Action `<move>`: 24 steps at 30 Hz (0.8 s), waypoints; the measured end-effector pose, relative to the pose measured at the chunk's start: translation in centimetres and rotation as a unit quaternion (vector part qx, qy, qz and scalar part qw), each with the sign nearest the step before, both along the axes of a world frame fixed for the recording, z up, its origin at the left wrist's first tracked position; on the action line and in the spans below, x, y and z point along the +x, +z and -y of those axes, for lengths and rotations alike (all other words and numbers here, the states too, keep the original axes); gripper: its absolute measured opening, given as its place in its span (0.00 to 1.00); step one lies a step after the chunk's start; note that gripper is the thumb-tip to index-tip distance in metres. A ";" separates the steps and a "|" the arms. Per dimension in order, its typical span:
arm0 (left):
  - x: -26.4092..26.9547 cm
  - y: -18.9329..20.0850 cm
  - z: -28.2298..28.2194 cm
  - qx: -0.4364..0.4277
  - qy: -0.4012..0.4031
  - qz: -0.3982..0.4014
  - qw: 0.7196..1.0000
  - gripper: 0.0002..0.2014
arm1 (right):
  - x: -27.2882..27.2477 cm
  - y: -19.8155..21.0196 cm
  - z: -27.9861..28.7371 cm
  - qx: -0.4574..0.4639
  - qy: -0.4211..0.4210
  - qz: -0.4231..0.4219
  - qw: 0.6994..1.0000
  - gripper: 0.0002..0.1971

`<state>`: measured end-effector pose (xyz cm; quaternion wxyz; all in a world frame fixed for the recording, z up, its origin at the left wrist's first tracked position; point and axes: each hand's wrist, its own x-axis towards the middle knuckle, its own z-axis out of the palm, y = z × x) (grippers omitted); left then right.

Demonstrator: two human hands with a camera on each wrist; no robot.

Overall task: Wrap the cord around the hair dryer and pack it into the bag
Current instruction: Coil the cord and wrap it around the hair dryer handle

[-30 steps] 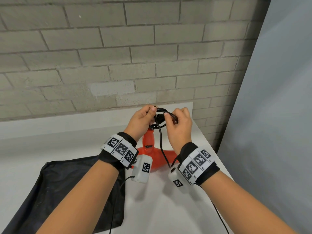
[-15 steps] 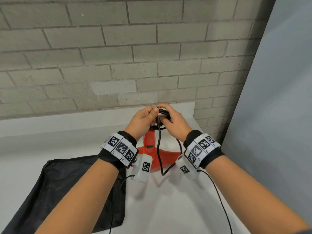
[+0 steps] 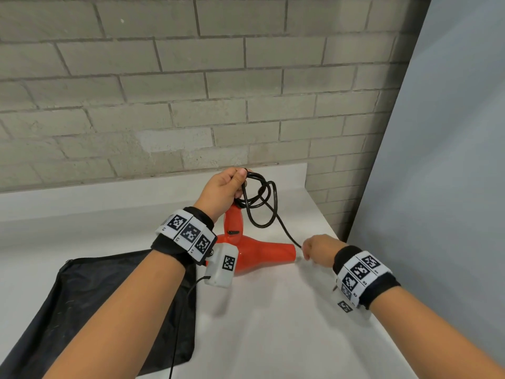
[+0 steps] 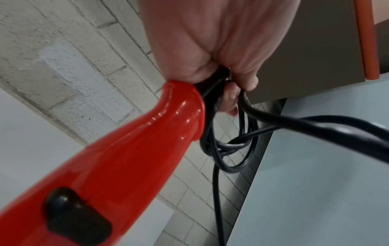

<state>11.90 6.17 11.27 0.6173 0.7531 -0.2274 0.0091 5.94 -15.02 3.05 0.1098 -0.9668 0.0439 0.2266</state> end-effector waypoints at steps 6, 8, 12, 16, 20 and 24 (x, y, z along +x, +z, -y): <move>-0.5 0.5 0.2 -0.021 0.005 -0.020 1.000 0.15 | 0.4 1.7 -2.6 0.025 0.069 0.058 0.996 0.25; -0.6 0.5 0.3 -0.031 0.014 -0.035 0.999 0.14 | 1.4 3.1 -3.8 0.211 0.055 0.212 0.953 0.29; -0.6 0.6 0.0 -0.030 0.023 -0.045 0.998 0.17 | 3.8 4.7 -5.7 0.393 0.064 0.306 0.865 0.25; -0.5 0.8 -0.6 -0.036 0.017 -0.052 0.998 0.18 | 4.1 4.1 -6.8 0.493 0.075 0.244 0.832 0.19; -0.4 0.4 -0.4 -0.026 -0.007 -0.041 0.999 0.17 | 3.8 3.2 -7.5 0.559 0.026 0.246 0.791 0.16; -0.4 0.3 -0.4 -0.016 -0.029 -0.032 0.999 0.16 | 3.7 2.6 -7.6 0.574 0.020 0.260 0.777 0.13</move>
